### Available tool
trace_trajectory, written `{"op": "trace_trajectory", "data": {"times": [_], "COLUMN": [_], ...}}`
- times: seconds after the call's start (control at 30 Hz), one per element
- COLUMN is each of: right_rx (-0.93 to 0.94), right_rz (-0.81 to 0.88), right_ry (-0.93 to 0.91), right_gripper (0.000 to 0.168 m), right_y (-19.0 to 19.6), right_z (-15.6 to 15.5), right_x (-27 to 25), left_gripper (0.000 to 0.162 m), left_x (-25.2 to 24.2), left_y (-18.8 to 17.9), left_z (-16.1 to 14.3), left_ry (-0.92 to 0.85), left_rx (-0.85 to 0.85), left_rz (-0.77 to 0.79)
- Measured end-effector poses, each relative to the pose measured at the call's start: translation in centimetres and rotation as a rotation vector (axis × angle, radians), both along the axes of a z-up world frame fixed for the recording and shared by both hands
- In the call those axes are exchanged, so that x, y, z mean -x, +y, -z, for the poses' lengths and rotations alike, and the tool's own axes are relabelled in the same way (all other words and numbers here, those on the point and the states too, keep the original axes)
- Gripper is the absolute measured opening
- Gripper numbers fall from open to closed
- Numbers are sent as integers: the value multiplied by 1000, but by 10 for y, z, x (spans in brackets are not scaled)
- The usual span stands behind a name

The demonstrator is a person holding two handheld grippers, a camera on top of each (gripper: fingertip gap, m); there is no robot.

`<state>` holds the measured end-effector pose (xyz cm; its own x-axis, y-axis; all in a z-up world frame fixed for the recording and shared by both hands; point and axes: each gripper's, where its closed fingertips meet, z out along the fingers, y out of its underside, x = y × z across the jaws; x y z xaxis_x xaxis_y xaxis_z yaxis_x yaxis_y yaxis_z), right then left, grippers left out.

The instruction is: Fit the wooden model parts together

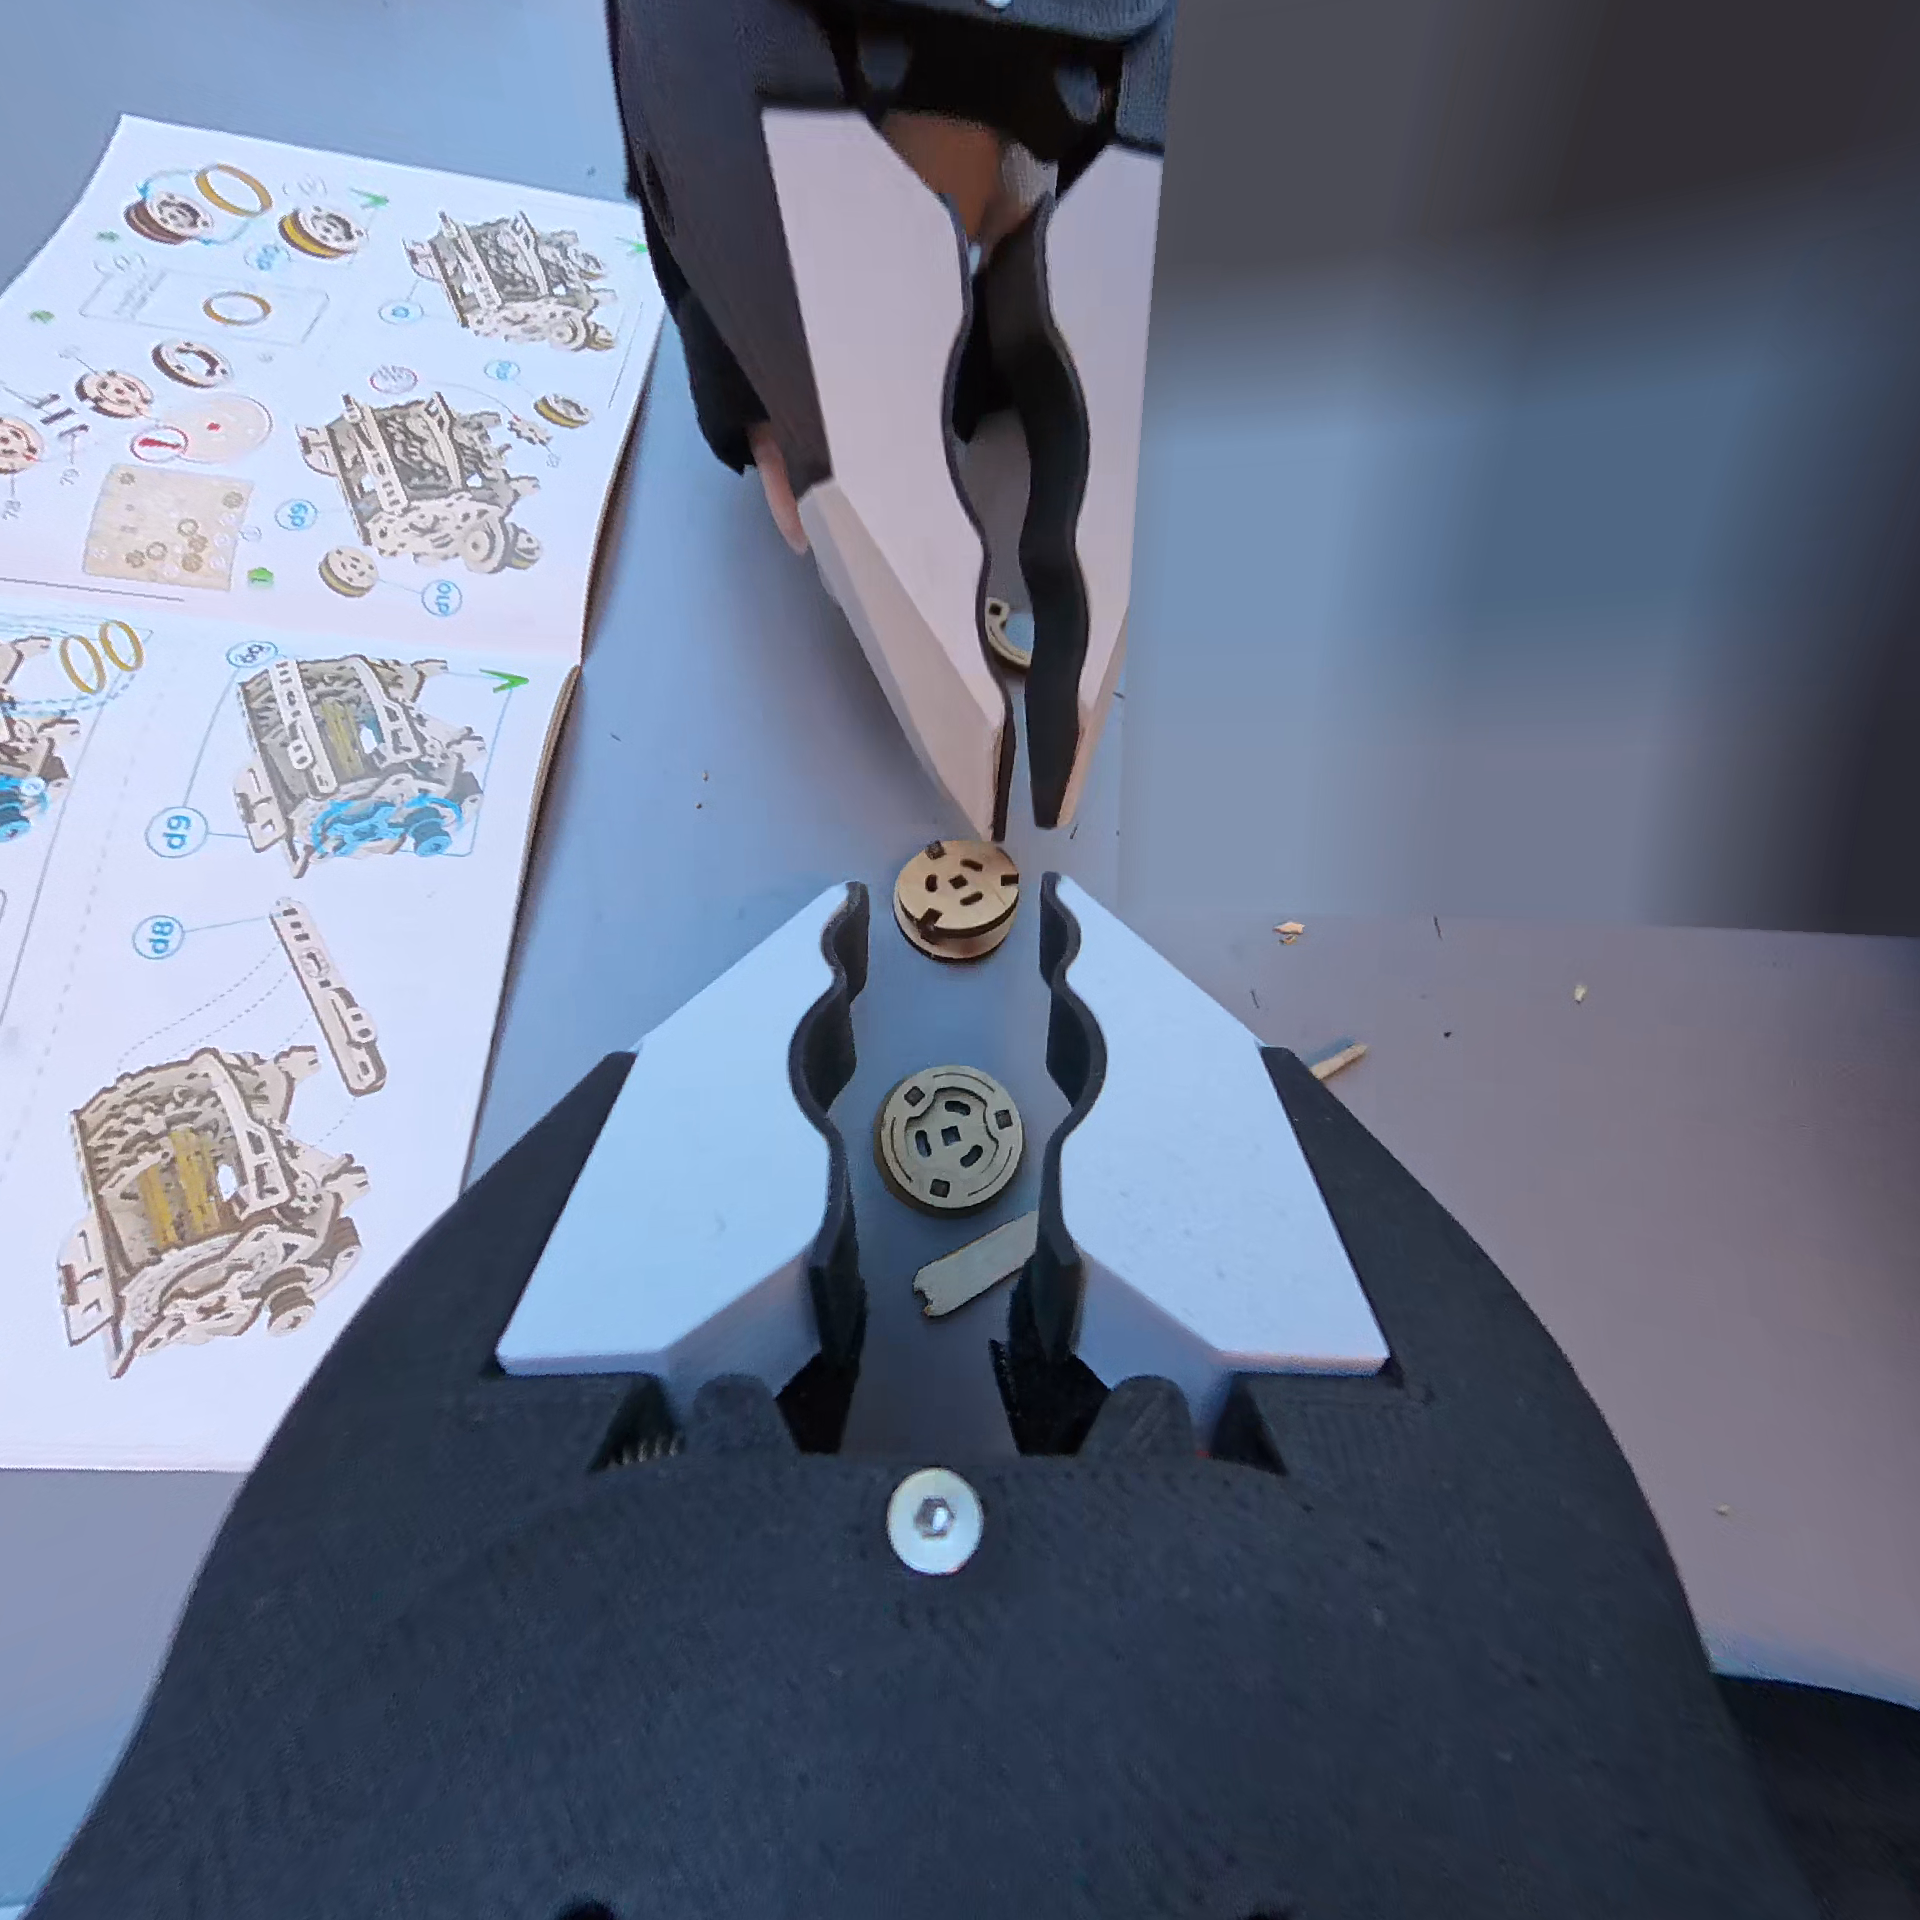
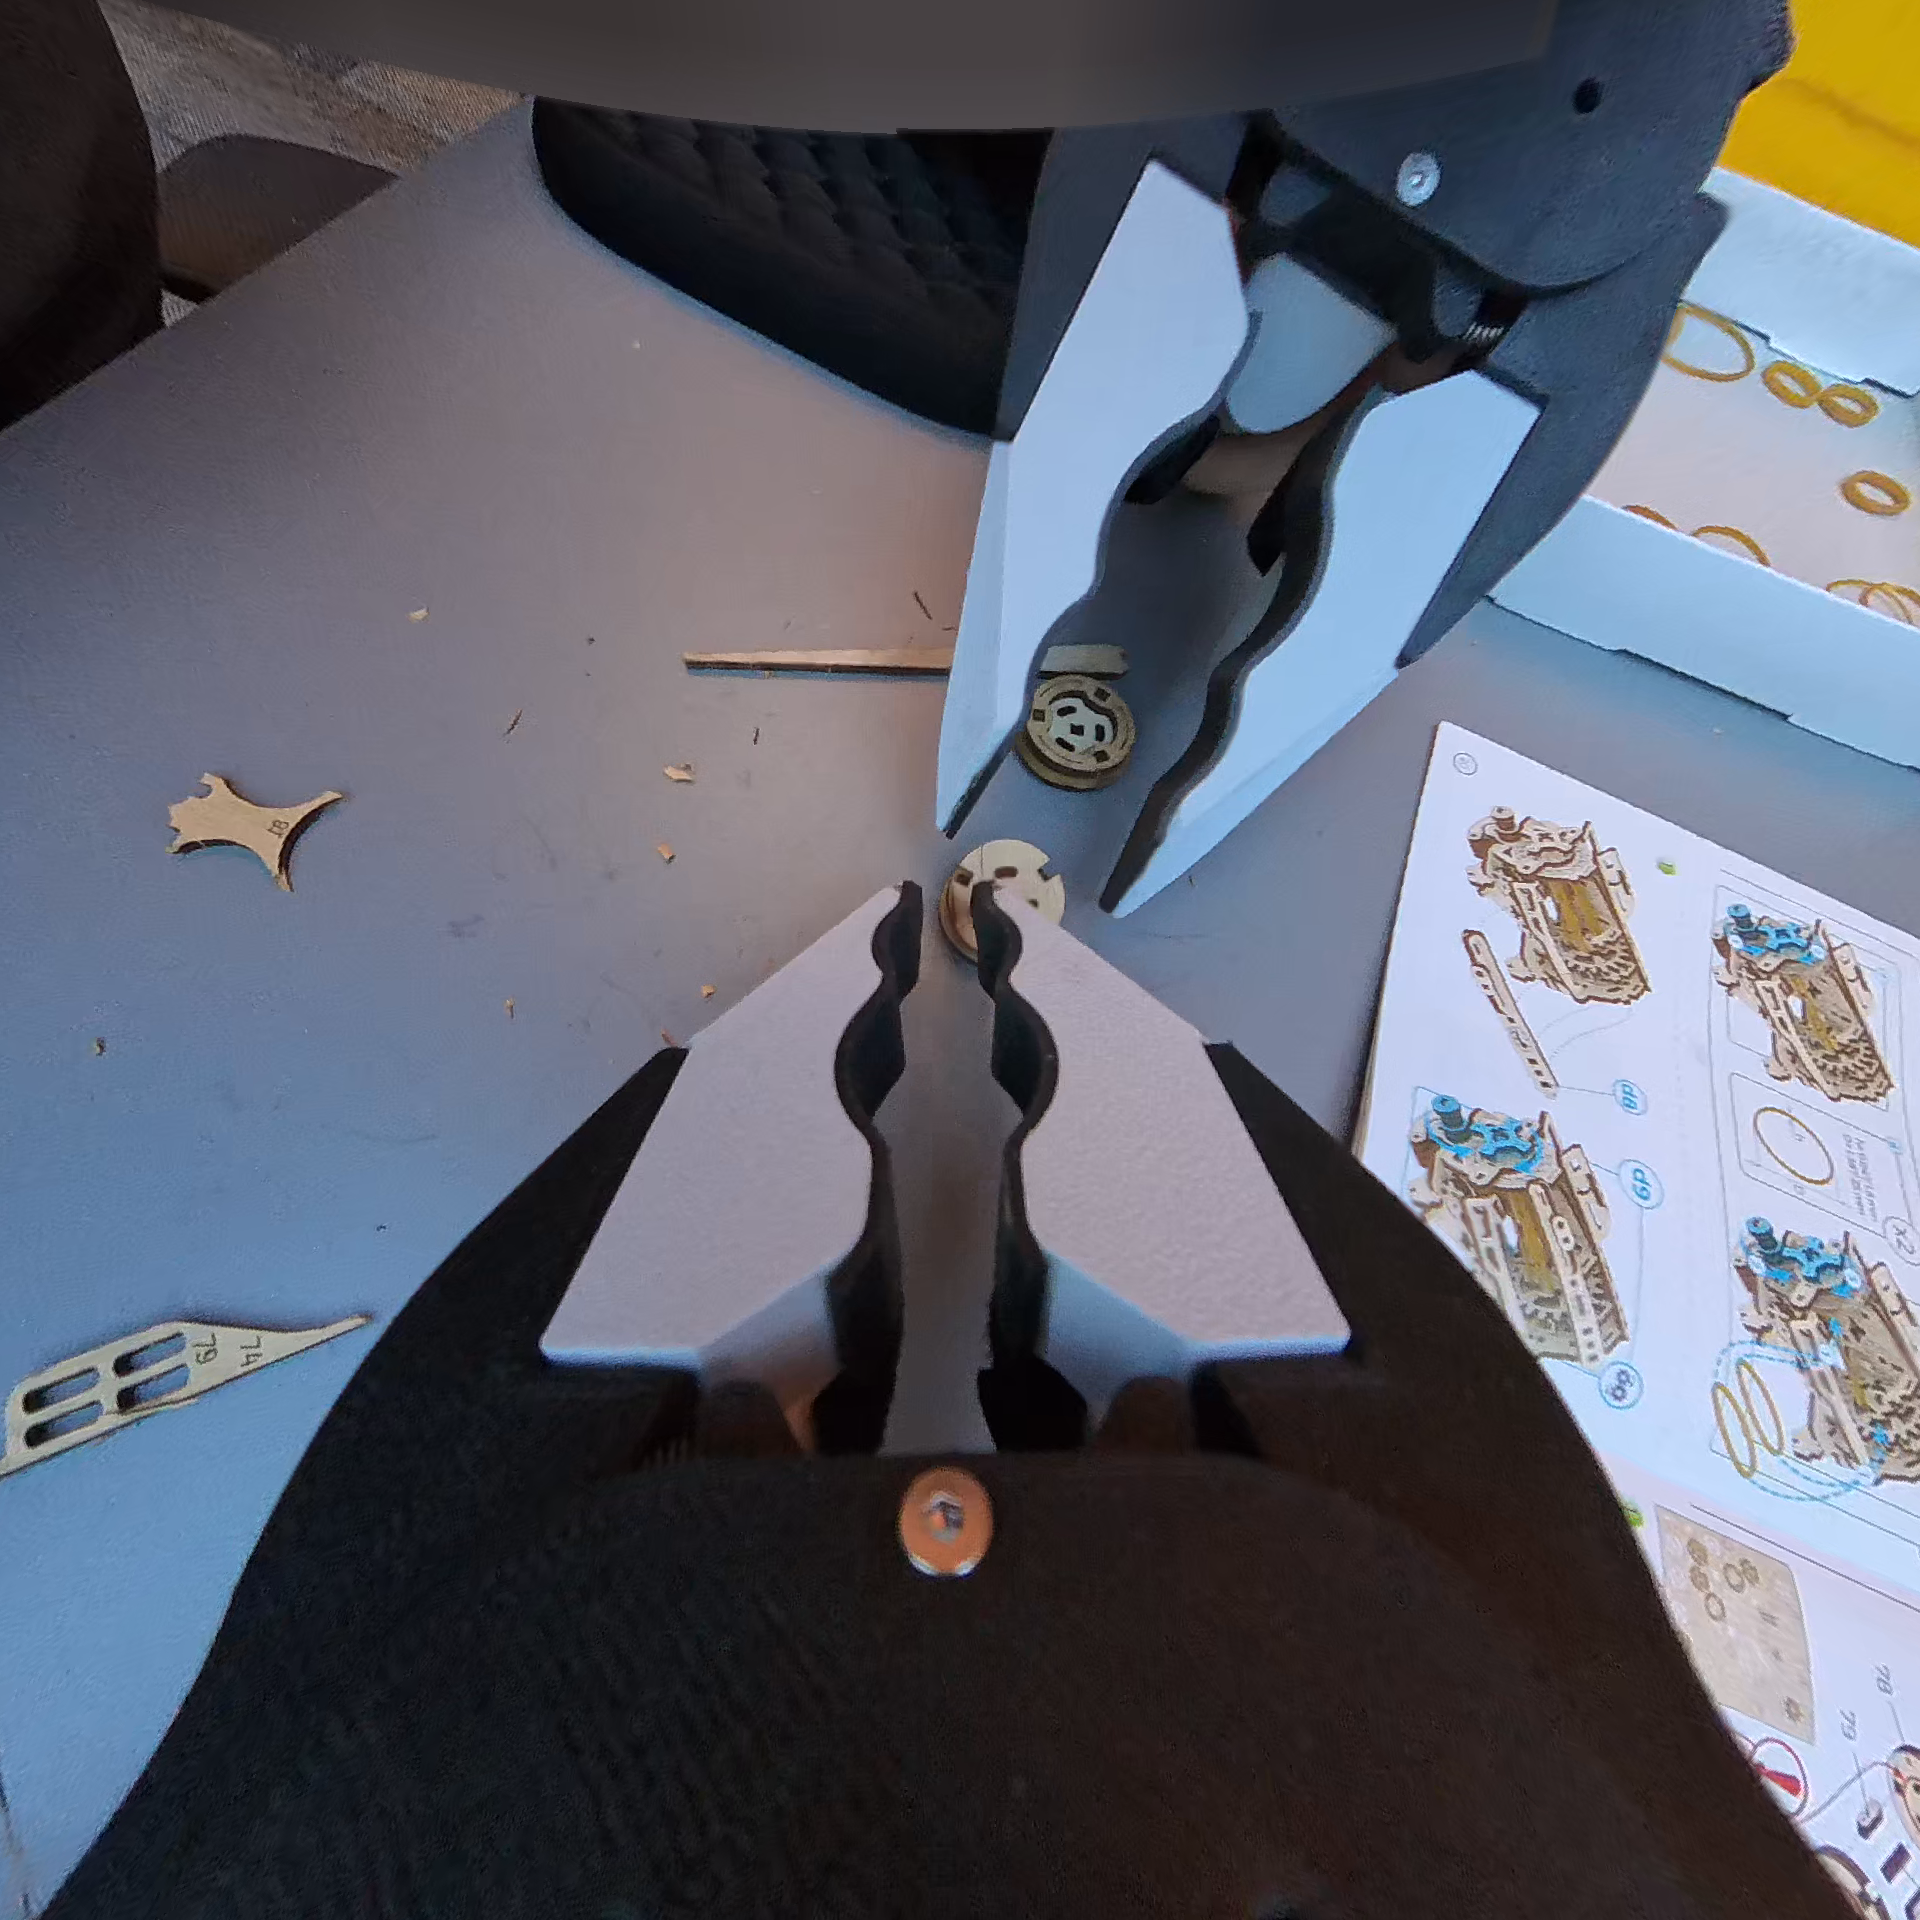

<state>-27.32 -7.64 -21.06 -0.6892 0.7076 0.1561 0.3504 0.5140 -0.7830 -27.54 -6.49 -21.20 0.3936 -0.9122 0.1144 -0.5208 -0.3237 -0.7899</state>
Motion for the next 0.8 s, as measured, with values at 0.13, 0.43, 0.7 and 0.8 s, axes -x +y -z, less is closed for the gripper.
{"op": "trace_trajectory", "data": {"times": [0.13, 0.43, 0.7, 0.8], "right_rx": [-40, -77, -138, -139], "right_rz": [0, 3, -9, -24], "right_ry": [-17, 8, 44, 46], "right_gripper": [9, 6, 1, 0], "right_y": [1, 2, 0, -3], "right_z": [8, 8, 7, 6], "right_x": [1, 4, 4, 3], "left_gripper": [30, 23, 22, 22], "left_x": [-3, -3, -3, -3], "left_y": [0, -1, -1, 0], "left_z": [0, 11, 10, 11], "left_ry": [3, 87, 72, 84], "left_rx": [-20, -75, -45, -51], "left_rz": [4, 26, 16, 10]}}
